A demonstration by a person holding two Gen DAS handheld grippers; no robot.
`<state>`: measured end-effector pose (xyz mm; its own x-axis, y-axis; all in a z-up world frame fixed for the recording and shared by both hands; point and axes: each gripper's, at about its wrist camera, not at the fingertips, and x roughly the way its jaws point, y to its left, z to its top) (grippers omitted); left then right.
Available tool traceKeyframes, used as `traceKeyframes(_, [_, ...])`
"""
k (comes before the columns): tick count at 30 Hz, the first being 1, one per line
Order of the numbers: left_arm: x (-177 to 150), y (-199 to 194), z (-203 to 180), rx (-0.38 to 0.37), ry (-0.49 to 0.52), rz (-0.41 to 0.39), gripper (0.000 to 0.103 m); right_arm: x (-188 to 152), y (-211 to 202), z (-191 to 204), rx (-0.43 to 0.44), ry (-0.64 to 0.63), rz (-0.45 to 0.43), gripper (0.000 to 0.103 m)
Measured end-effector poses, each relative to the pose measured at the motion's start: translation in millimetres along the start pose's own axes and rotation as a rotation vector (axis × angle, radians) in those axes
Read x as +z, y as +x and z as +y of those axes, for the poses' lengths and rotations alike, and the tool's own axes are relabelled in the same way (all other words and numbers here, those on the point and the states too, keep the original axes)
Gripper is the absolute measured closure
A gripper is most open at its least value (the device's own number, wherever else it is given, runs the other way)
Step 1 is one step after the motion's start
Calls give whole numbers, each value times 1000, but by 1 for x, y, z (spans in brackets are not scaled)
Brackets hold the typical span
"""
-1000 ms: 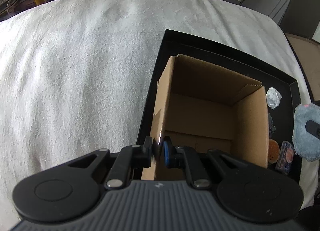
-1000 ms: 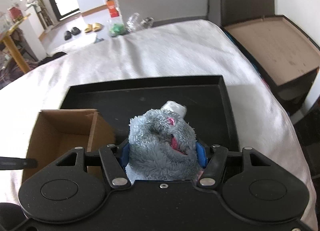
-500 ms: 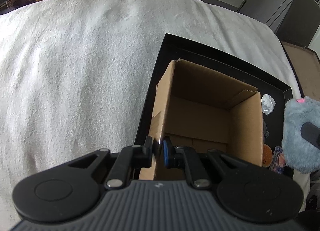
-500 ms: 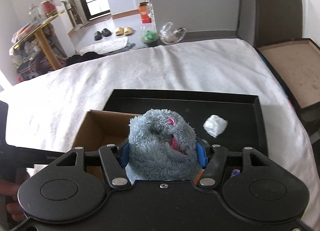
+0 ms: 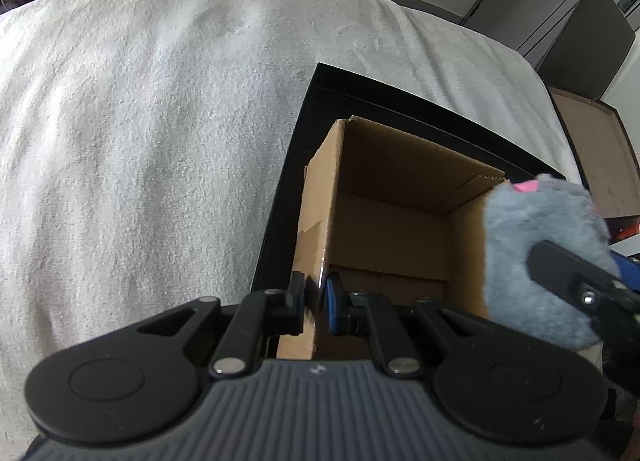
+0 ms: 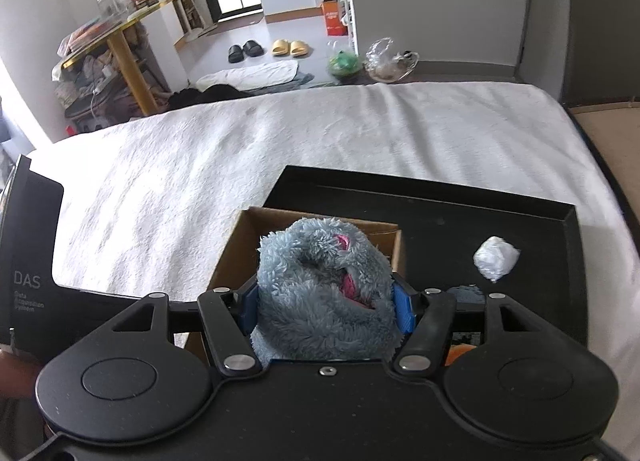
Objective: Organize soft objects
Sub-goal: 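Carry the grey plush with the right gripper and drop it into the box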
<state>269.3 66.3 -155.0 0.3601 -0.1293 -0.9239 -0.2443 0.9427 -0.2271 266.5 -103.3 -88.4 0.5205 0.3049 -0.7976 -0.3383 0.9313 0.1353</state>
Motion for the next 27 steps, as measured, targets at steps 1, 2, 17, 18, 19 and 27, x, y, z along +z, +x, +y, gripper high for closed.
traceKeyframes(1, [0,1,1,-3,-2,1,93,0,2,2,2,0,4,42])
traceKeyframes(2, [0,1,3,-6,-5,2,93,1,4,4,5,2,9,42])
traceKeyframes(17, [3,2,21,-72,-4,-5,93,16,40,22,58,94,86,41])
traceKeyframes(18, [4,3,22,-76,-6,-4,93,17,42,23,60,98,87,40])
traceKeyframes(19, [5,3,22,-79,-7,-1,93,18,44,24,66,104,87,36])
traceKeyframes(27, [7,2,22,-88,5,8,92,15,42,16,36,147,91,27])
